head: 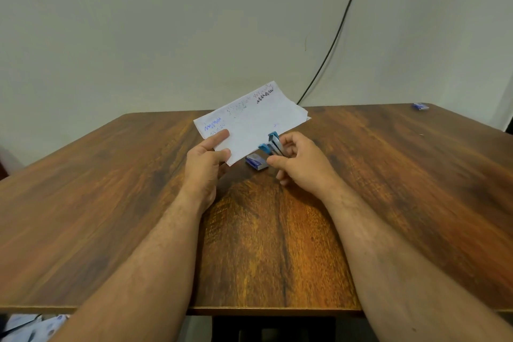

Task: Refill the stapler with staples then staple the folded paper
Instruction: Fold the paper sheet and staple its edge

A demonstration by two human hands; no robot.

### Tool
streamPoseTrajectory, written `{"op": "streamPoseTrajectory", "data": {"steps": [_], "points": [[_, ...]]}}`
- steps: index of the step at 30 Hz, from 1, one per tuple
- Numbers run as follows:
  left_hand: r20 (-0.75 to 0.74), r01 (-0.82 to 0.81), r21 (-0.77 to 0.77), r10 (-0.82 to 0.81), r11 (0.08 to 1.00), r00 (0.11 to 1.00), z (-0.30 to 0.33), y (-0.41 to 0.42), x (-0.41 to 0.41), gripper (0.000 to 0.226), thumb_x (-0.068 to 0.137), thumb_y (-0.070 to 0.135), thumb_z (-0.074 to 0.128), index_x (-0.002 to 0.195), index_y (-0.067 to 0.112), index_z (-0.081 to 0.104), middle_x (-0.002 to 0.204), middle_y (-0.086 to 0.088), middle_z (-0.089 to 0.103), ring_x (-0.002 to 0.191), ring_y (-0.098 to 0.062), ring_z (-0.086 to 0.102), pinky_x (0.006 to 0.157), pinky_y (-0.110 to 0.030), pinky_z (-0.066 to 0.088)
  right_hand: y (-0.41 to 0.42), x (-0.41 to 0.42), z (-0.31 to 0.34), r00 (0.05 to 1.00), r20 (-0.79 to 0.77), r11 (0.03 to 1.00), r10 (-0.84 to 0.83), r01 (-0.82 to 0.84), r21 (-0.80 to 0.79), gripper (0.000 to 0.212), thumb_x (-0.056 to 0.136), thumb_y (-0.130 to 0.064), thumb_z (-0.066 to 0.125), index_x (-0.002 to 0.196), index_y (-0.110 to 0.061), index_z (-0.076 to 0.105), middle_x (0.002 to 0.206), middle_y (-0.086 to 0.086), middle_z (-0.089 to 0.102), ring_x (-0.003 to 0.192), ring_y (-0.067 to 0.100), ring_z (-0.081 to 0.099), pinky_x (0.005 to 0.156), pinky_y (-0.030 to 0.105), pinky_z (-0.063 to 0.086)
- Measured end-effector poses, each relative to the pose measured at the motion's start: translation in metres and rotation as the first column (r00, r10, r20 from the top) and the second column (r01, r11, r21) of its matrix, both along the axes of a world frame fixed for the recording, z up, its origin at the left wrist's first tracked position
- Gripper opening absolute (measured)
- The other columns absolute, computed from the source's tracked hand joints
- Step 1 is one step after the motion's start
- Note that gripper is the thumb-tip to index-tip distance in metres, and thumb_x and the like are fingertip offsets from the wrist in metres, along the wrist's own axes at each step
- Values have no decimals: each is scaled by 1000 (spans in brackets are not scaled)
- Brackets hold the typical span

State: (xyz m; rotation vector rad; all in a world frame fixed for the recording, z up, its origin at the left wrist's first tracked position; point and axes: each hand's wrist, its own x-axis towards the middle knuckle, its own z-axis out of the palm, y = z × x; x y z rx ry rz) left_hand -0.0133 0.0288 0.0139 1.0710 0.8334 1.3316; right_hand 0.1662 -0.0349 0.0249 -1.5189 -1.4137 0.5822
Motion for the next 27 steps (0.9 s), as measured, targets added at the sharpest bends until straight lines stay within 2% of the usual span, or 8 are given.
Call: {"op": "streamPoseTrajectory", "data": {"steps": [3, 7, 9, 13, 16, 18, 21, 27], "points": [[3, 21, 19, -21, 1000, 1000, -1, 0, -1, 49, 88, -14, 58, 127, 13, 69, 133, -4, 60, 96, -20, 68, 78, -31, 60, -2, -9, 0, 992, -86, 995, 91, -94, -34, 33, 91, -18, 73, 115, -21, 51, 94, 6, 70, 58, 17, 69, 56, 30, 60], [10, 35, 29, -36, 999, 999, -1, 0, -1, 51, 85, -14, 63, 126, 16, 70, 133, -3, 59, 102, -21, 67, 65, -23, 59, 1, -15, -1, 997, -1, 993, 81, -81, -85, 39, 95, -20, 67, 127, -25, 45, 90, 7, 68, 46, 7, 58, 43, 18, 45], [-6, 39, 65, -39, 997, 999, -3, -1, 0, 53, 86, -15, 63, 130, 14, 67, 133, -4, 61, 103, -20, 68, 67, -23, 60, 4, -18, -4, 995, -51, 991, 90, -95, -90, 37, 94, -20, 68, 125, -25, 47, 95, 11, 70, 48, 7, 55, 42, 19, 43], [-67, 28, 165, -17, 986, 998, -6, -2, 3, 58, 86, -13, 64, 138, 13, 59, 133, -8, 64, 110, -21, 68, 82, -29, 60, 7, -22, -6, 939, -306, 973, 157, -200, -114, 38, 93, -31, 65, 123, -20, 45, 90, 13, 77, 52, 13, 53, 45, 26, 42], [-79, 14, 195, 1, 981, 997, -6, -2, 4, 59, 87, -12, 65, 139, 14, 59, 134, -7, 62, 107, -17, 68, 78, -25, 60, 8, -21, -5, 887, -437, 965, 152, -228, -126, 44, 94, -36, 61, 127, -14, 41, 88, 17, 76, 49, 14, 51, 44, 26, 40], [-87, 11, 211, 8, 977, 996, -5, -3, 6, 59, 87, -13, 64, 140, 13, 58, 135, -5, 61, 109, -17, 68, 76, -24, 60, 9, -23, -5, 864, -471, 953, 178, -271, -138, 52, 90, -42, 60, 127, -7, 48, 94, 21, 76, 49, 13, 52, 45, 26, 41], [-99, 5, 238, 19, 971, 995, -7, 1, 8, 60, 86, -12, 66, 140, 13, 58, 135, -6, 63, 114, -23, 67, 80, -29, 61, 7, -23, -5, 841, -511, 939, 176, -299, -168, 43, 97, -41, 53, 118, -4, 58, 100, 24, 75, 51, 13, 53, 48, 26, 42], [-126, 41, 287, -4, 957, 992, -9, 3, 15, 63, 85, -18, 63, 141, 11, 55, 139, -11, 61, 124, -25, 62, 90, -31, 59, 9, -21, -5, 829, -536, 945, 160, -285, -160, 39, 100, -42, 54, 114, -6, 60, 98, 22, 76, 54, 13, 55, 51, 28, 44]]}}
